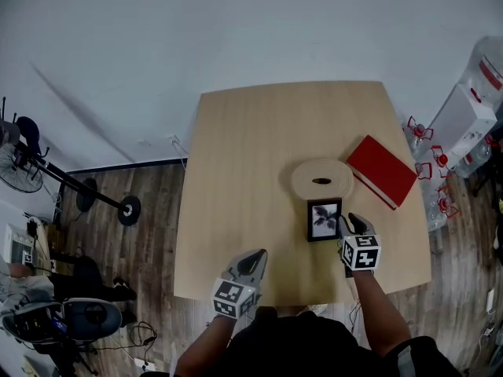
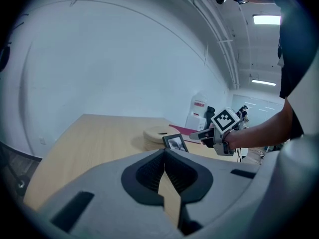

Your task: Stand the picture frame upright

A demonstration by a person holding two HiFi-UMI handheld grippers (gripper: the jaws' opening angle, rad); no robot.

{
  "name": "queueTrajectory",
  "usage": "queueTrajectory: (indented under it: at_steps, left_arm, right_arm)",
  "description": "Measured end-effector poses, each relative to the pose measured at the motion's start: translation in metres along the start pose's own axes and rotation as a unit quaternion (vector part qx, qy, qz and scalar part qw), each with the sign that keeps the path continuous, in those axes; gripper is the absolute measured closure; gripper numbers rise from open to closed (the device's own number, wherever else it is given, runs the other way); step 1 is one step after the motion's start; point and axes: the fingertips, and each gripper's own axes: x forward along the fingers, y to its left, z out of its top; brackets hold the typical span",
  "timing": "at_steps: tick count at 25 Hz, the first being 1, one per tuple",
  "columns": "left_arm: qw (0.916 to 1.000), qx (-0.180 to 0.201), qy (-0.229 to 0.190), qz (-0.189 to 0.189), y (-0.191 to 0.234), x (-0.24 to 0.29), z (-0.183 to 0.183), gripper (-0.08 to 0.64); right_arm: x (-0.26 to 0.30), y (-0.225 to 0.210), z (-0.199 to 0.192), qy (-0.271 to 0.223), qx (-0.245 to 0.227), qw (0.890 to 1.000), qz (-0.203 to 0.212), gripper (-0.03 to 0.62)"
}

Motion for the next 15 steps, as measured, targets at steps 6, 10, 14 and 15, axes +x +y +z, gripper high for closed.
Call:
queueTrajectory:
  at_steps: [6, 10, 14, 15]
  left_arm:
    - [0.9993, 0.016, -0.025, -0.022, -0.008, 0.011, 0.017, 0.565]
    - [0.9982, 0.022, -0.037, -0.042, -0.021, 0.023, 0.03, 0.565]
    - [0.996, 0.039, -0.054, -0.059, -0.033, 0.031, 0.047, 0.565]
    - [0.9954, 0.043, -0.058, -0.063, -0.035, 0.033, 0.052, 0.565]
  right_arm:
    - [-0.047, 0.016, 0.042, -0.062, -0.01, 0.998, -0.002, 0.56]
    - [-0.077, 0.028, 0.056, -0.086, -0.017, 0.996, 0.002, 0.581]
    - [-0.108, 0.042, 0.072, -0.126, -0.05, 0.991, 0.005, 0.583]
    - [-0.114, 0.044, 0.074, -0.131, -0.06, 0.99, 0.003, 0.583]
